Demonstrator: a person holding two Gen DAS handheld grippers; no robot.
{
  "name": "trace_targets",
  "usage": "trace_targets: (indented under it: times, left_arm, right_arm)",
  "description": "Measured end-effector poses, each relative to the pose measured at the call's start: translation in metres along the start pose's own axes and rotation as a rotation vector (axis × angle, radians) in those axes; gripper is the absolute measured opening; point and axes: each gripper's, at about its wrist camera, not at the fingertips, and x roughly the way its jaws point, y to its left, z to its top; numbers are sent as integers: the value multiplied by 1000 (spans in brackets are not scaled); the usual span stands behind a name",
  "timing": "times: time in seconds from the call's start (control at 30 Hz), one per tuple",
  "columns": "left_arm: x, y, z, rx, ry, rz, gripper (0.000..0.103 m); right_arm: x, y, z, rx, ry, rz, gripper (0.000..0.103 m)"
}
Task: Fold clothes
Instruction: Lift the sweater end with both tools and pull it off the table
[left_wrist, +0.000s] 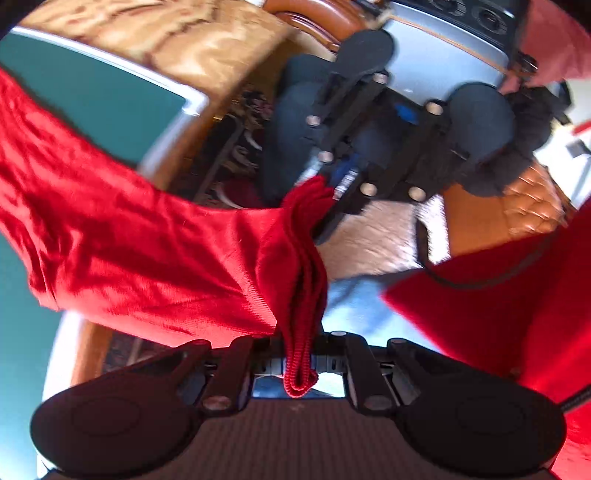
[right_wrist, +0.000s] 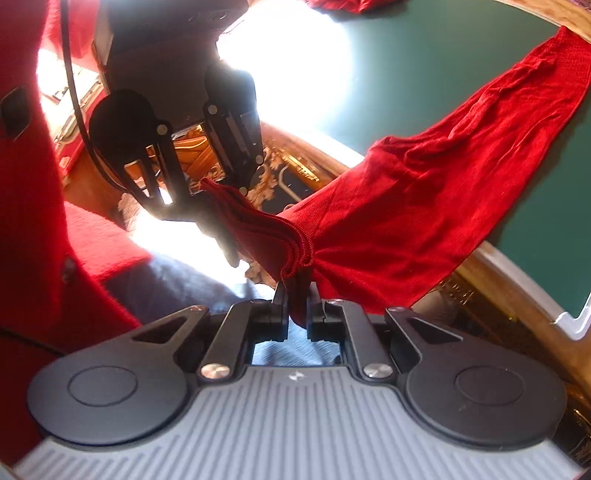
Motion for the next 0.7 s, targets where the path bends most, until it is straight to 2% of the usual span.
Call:
trace_targets:
  times: [0.1,0.27,0.37,0.5,0.7]
  left_arm:
    - [1,-10,-3,26,16,-25,11]
    - [-17,4,5,9,-24,23,11]
    - [-38,22,18,-16,-74,63,11]
    - [-72,49,44,3,-113,126,11]
    - [-119,98,95,0,-160,146,11]
  right_arm:
    - [-2,7,5,-4,8,14,12]
    - [-19,-6,17,29,-27,7,12]
    - [-30,-28,33,74,-80,-5,12]
    - [-49,-57,65,43,-149,-48,12]
    - [-81,-129,112,52,-251,-53,12]
